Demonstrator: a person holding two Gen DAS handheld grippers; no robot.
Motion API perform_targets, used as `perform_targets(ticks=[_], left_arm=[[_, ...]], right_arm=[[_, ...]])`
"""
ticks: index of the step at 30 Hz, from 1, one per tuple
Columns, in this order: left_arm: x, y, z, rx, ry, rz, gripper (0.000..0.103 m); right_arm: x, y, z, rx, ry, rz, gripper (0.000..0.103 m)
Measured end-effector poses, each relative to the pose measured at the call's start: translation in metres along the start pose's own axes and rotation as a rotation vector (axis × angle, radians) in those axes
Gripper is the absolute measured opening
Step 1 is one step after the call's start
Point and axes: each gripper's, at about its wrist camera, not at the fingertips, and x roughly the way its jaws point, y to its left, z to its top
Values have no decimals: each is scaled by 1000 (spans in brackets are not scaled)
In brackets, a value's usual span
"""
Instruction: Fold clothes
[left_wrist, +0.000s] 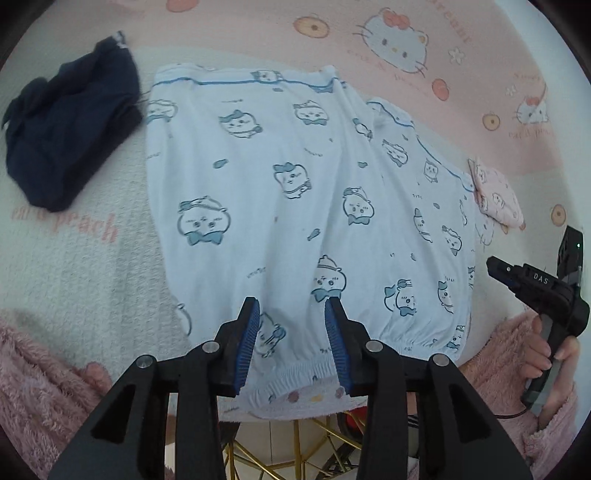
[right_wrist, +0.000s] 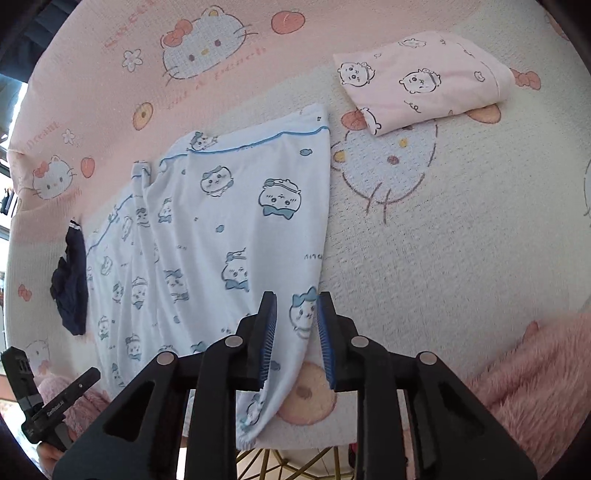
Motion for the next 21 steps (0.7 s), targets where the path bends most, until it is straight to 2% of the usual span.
perform_targets(ticks=[2,7,9,10,11,13,16,17,19,21], left_arm=[[9,-13,11,67,-1,18,39],[32,-46,38,236,-8,40,39],[46,-50,46,280,30,21,39],[53,-48,46,285,72,39,39],[59,-41,46,279,116,90,39],[57,-22,45,259,121,101,39],[30,6,50,154,82,19,39],[22,18,55,112,57,-11,39],[12,49,68,0,26,-49,39],[14,79,82,-108,17,10,39]], right_arm=[[17,1,7,-21,14,19,22],[33,21,1,-147,40,-23,22],[43,28,-1,-186,58,-72,22],[45,26,0,-185,66,-101,22],[43,22,1,-173,59,-115,21],[39,12,5,-149,45,-145,22],[25,-9,9,-97,11,-200,24],[20,-13,11,-79,5,-183,26],[10,-12,12,-56,-7,-96,27],[5,13,15,-128,-12,-57,27]])
